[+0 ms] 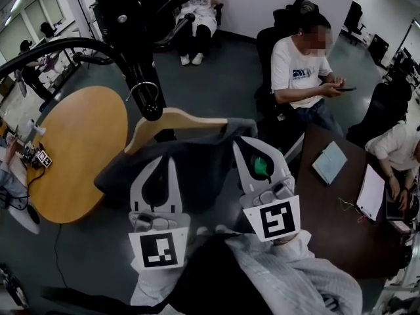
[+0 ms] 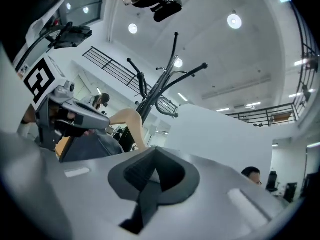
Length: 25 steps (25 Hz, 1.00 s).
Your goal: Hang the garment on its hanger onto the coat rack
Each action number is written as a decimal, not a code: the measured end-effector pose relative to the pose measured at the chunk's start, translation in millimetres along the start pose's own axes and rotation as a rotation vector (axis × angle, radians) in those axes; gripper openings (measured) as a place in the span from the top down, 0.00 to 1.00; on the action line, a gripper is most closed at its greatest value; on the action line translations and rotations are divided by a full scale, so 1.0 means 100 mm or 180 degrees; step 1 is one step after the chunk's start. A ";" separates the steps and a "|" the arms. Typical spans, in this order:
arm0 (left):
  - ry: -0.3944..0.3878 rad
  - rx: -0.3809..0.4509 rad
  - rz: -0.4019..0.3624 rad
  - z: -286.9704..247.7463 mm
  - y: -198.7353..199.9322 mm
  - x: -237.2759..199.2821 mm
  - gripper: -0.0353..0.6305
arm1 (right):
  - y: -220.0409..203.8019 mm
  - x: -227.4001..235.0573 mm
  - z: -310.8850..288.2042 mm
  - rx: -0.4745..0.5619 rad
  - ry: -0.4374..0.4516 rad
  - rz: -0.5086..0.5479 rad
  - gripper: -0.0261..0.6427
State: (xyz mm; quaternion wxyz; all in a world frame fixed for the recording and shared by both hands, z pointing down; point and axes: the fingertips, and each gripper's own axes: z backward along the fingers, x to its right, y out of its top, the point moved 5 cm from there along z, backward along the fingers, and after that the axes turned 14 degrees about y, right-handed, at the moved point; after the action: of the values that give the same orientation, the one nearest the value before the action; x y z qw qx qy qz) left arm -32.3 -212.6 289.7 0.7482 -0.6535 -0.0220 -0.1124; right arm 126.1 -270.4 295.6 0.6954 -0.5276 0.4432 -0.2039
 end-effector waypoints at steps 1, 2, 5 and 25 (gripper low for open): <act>-0.0009 -0.0007 0.0034 0.00 0.00 0.02 0.94 | 0.00 0.01 0.02 0.0029 -0.0046 -0.0096 0.96; -0.0020 -0.0019 0.0056 0.00 0.00 0.03 0.94 | 0.00 0.01 0.03 0.0059 -0.0070 -0.0195 0.96; -0.0055 -0.0044 0.0047 -0.02 0.00 0.08 0.94 | -0.03 -0.01 0.03 0.0094 -0.0013 -0.0391 0.96; -0.0154 -0.0093 0.0035 -0.01 0.00 0.12 0.94 | -0.10 -0.05 0.01 0.0023 0.0154 -0.0505 0.96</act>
State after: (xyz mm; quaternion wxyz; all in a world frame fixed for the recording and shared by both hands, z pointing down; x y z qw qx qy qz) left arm -21.0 -215.5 292.0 0.7384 -0.6670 -0.0348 -0.0927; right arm 125.8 -269.7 307.2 0.6680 -0.5535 0.4160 -0.2726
